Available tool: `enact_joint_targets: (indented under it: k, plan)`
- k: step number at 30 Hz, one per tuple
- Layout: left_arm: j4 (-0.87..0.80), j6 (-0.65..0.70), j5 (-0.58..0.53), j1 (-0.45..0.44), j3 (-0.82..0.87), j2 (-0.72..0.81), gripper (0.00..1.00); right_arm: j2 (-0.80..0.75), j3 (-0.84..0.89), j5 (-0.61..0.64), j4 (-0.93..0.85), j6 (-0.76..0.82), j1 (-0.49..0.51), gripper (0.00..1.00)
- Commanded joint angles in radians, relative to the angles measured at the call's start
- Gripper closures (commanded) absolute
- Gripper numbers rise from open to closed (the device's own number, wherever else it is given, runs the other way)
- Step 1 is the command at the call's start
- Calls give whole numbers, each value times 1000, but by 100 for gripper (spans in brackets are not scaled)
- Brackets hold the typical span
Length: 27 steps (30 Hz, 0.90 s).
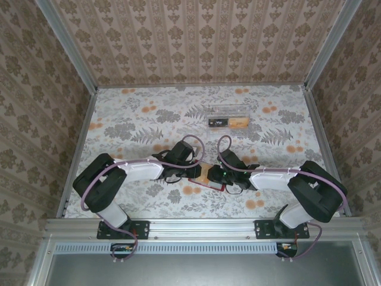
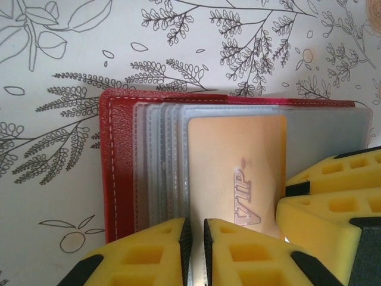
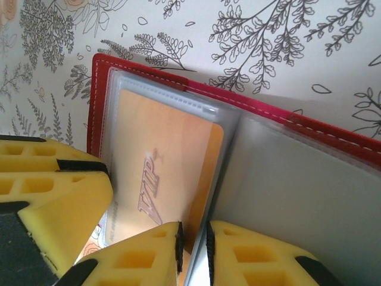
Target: Take the credit cards out of the card holder
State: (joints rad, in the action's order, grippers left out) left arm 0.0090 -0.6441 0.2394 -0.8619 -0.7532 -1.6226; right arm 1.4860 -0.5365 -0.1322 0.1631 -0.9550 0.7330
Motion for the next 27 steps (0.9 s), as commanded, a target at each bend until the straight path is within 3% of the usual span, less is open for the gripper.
enact_joint_targets:
  k: [1,11,18,27]
  plan:
    - [-30,-21,-4,8,-3,-35,82,5,27,-25,44,-25,-9,78]
    - [-42,-28,-4,3,-7,-51,83,16,61,-66,127,-50,-27,82]
    - [-56,-38,-15,4,-9,-57,88,10,77,-70,137,-57,-37,100]
    - [-89,-61,-41,34,-2,-71,94,-70,148,-64,113,-52,-79,100]
